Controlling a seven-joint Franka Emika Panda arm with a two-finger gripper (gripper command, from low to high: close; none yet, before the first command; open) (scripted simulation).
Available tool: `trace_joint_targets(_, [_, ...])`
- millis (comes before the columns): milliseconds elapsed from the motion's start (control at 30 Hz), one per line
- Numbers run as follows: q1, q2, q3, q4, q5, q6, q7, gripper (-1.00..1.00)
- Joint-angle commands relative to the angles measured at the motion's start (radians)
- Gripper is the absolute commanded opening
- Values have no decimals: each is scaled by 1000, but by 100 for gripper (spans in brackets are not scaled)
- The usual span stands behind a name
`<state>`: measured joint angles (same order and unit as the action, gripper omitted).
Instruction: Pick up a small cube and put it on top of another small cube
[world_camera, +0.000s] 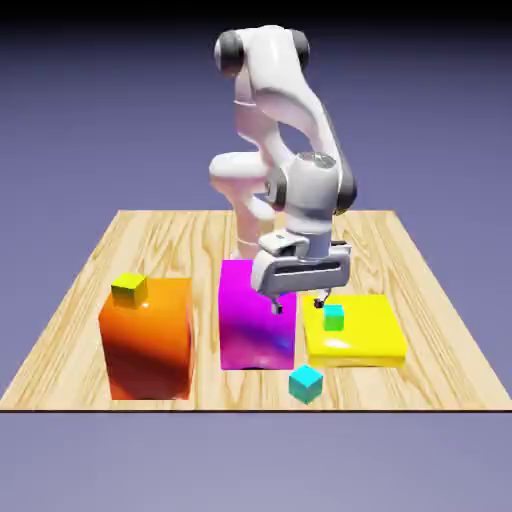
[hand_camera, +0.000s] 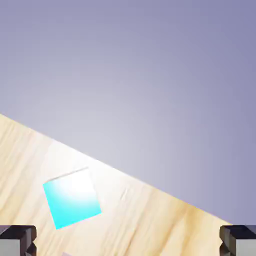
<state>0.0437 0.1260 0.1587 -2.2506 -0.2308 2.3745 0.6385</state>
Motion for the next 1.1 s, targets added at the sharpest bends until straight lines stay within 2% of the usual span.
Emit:
trace_joint_targets(0, [1, 36, 8, 29, -12, -35, -5, 0])
trace_joint_targets(400, [19, 452, 103, 363, -150, -430, -67, 0])
trace_joint_targets(567, [14, 535, 70, 302, -199, -290, -32, 0])
trace_joint_targets(600, [14, 535, 70, 302, -199, -290, -32, -100])
trace_joint_targets(733, [19, 458, 101, 359, -153, -420, -64, -100])
trace_joint_targets(1067, [-6, 98, -8, 291, 78, -705, 66, -100])
